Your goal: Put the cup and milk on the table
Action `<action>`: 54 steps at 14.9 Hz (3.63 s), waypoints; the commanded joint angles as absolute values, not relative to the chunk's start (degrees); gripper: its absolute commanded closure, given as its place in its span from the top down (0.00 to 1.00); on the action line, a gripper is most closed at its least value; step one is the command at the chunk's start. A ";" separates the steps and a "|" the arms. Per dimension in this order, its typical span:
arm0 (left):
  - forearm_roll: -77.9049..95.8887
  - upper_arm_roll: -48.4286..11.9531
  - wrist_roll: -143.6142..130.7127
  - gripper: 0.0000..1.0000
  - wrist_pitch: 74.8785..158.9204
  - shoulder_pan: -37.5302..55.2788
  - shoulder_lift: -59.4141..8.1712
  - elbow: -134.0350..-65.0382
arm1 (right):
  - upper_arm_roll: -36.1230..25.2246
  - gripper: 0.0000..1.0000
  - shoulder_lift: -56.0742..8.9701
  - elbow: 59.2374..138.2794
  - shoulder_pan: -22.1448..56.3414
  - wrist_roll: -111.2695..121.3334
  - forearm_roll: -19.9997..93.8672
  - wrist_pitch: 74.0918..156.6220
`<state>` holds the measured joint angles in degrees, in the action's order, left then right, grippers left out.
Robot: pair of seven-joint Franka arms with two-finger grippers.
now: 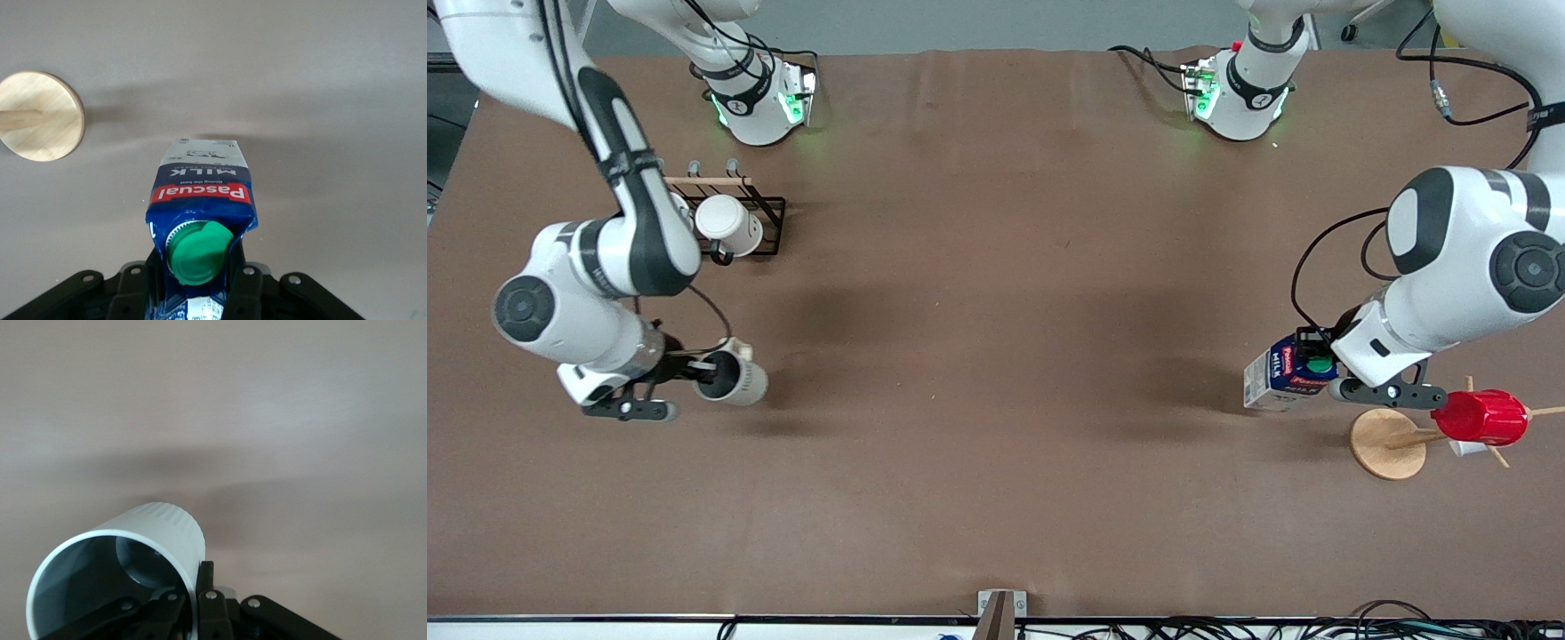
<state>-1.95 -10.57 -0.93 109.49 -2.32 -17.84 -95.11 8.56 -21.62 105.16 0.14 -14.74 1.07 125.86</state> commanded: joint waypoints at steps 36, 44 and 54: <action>-2.29 -20.74 -47.28 0.39 109.77 19.33 -36.29 -77.09 | 18.72 1.00 -18.31 89.82 11.98 -64.71 -18.54 111.64; -2.81 -19.69 -48.25 0.39 111.53 24.17 -38.93 -76.03 | 9.17 1.00 -4.06 89.65 -0.09 -30.02 -6.00 98.20; -3.08 -17.41 -47.99 1.00 112.86 23.38 -34.65 -76.03 | -3.69 1.00 -0.79 88.07 -0.17 -6.94 0.61 88.95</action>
<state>-1.95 -19.26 -47.31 114.08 23.47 -38.31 -76.51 -3.15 -1.95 86.83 -0.27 -8.63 -1.37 88.85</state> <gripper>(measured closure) 0.013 0.000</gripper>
